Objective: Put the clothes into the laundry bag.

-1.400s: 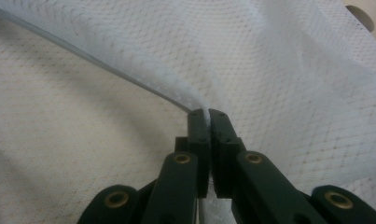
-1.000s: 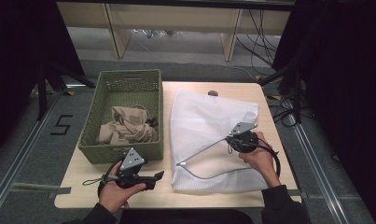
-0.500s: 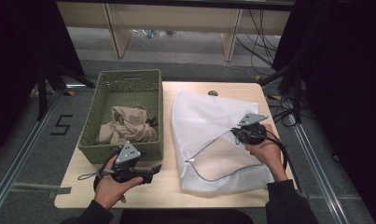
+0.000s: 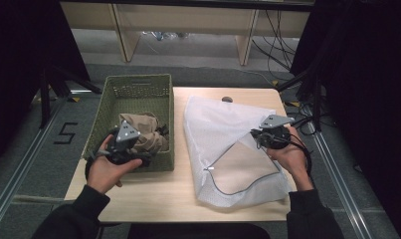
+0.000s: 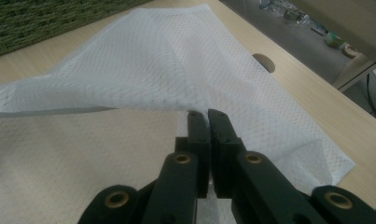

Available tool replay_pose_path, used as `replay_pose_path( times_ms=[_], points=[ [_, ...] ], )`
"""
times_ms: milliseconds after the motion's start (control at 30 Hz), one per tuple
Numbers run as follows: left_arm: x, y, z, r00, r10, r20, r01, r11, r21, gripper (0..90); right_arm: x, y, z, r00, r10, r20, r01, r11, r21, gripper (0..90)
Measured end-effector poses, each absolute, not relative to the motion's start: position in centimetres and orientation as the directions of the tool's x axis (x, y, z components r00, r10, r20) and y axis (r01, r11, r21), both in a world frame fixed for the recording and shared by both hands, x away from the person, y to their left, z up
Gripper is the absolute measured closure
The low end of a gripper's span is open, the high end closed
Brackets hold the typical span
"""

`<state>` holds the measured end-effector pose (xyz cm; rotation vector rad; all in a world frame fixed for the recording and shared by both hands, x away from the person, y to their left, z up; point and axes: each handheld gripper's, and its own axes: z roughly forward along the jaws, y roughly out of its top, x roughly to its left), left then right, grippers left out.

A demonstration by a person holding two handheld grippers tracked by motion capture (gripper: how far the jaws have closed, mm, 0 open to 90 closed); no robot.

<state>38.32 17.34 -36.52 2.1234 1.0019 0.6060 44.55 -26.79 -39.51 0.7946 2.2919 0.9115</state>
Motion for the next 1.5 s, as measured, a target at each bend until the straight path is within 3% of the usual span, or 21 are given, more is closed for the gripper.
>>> replay_pose_path(
  times_ms=[100, 133, 233, 300, 367, 433, 467, 600, 767, 800, 900, 967, 1033, 1100, 1133, 1233, 1267, 1333, 1367, 1400, 1500],
  points=[
    [40.6, 18.2, -36.5, 0.561, 0.820, 0.112, 0.509, -0.448, 0.735, 20.8, 44.4, -26.6, -39.7, -0.674, 0.693, -0.254, 0.333, 0.592, 0.734, 89.4],
    [42.4, 18.7, -37.3, 0.536, 0.843, 0.056, 0.570, -0.409, 0.713, 18.5, 44.5, -26.5, -39.8, -0.679, 0.689, -0.253, 0.340, 0.600, 0.724, 89.4],
    [43.9, 19.0, -38.2, 0.522, 0.852, 0.040, 0.600, -0.400, 0.693, 18.5, 44.5, -26.4, -39.9, -0.674, 0.696, -0.247, 0.344, 0.592, 0.729, 89.4],
    [45.4, 19.2, -38.9, 0.557, 0.830, 0.038, 0.617, -0.444, 0.650, 17.9, 44.5, -26.4, -40.0, -0.681, 0.688, -0.251, 0.340, 0.601, 0.723, 89.4],
    [47.6, 19.0, -40.1, 0.573, 0.819, -0.025, 0.653, -0.437, 0.619, 16.5, 44.7, -26.4, -40.1, -0.688, 0.678, -0.259, 0.330, 0.610, 0.720, 89.4],
    [48.2, 19.0, -40.4, 0.581, 0.814, -0.006, 0.660, -0.467, 0.589, 15.6, 44.7, -26.4, -40.1, -0.690, 0.674, -0.263, 0.325, 0.614, 0.719, 89.4],
    [49.4, 18.8, -40.9, 0.584, 0.812, 0.020, 0.690, -0.509, 0.516, 15.3, 44.7, -26.5, -40.2, -0.687, 0.679, -0.261, 0.331, 0.611, 0.719, 89.4],
    [51.1, 18.8, -42.2, 0.594, 0.802, -0.064, 0.723, -0.497, 0.480, 12.7, 44.7, -26.4, -40.3, -0.679, 0.681, -0.273, 0.326, 0.614, 0.719, 89.4],
    [52.0, 18.6, -43.7, 0.640, 0.766, -0.064, 0.706, -0.553, 0.442, 3.4, 44.7, -26.2, -40.5, -0.689, 0.677, -0.260, 0.333, 0.613, 0.716, 89.4],
    [52.4, 18.7, -44.9, 0.641, 0.759, -0.118, 0.717, -0.536, 0.446, 6.4, 44.7, -26.2, -40.5, -0.690, 0.674, -0.263, 0.330, 0.617, 0.715, 89.3],
    [52.8, 18.8, -45.7, 0.661, 0.743, -0.105, 0.702, -0.563, 0.436, 40.1, 44.7, -26.2, -40.4, -0.686, 0.679, -0.261, 0.333, 0.613, 0.716, 89.3],
    [52.8, 18.7, -45.8, 0.650, 0.756, -0.082, 0.703, -0.557, 0.443, 55.2, 44.7, -26.2, -40.4, -0.689, 0.674, -0.266, 0.326, 0.616, 0.717, 89.3],
    [52.9, 18.9, -45.4, 0.647, 0.762, -0.033, 0.687, -0.563, 0.459, 63.0, 44.7, -26.2, -40.4, -0.689, 0.673, -0.268, 0.325, 0.618, 0.716, 89.3],
    [53.1, 19.2, -45.1, 0.607, 0.795, 0.017, 0.684, -0.533, 0.498, 64.3, 44.7, -26.2, -40.6, -0.686, 0.678, -0.265, 0.332, 0.614, 0.716, 89.4],
    [53.3, 19.3, -45.3, 0.533, 0.846, 0.026, 0.697, -0.457, 0.553, 63.6, 44.6, -26.1, -40.6, -0.684, 0.683, -0.254, 0.346, 0.611, 0.711, 89.3],
    [53.4, 19.2, -45.4, 0.538, 0.843, 0.010, 0.703, -0.455, 0.546, 55.1, 44.7, -26.2, -40.6, -0.682, 0.683, -0.259, 0.341, 0.611, 0.714, 89.4],
    [53.4, 19.0, -45.5, 0.556, 0.831, -0.014, 0.712, -0.467, 0.523, 39.3, 44.8, -26.3, -40.6, -0.691, 0.670, -0.271, 0.324, 0.623, 0.712, 89.3],
    [53.3, 19.0, -45.6, 0.557, 0.830, -0.027, 0.718, -0.465, 0.517, 24.9, 44.8, -26.3, -40.7, -0.691, 0.672, -0.267, 0.326, 0.619, 0.714, 89.3],
    [53.2, 19.1, -45.6, 0.562, 0.827, -0.034, 0.718, -0.467, 0.516, 24.9, 44.7, -26.3, -40.6, -0.692, 0.672, -0.264, 0.331, 0.620, 0.712, 89.3],
    [53.2, 19.3, -46.0, 0.577, 0.816, -0.028, 0.711, -0.485, 0.510, 14.8, 44.8, -26.2, -40.7, -0.693, 0.668, -0.273, 0.322, 0.625, 0.710, 89.3],
    [53.2, 19.4, -46.8, 0.588, 0.809, -0.020, 0.697, -0.493, 0.520, 13.3, 44.7, -26.1, -40.8, -0.690, 0.675, -0.262, 0.335, 0.618, 0.711, 89.3]
  ],
)
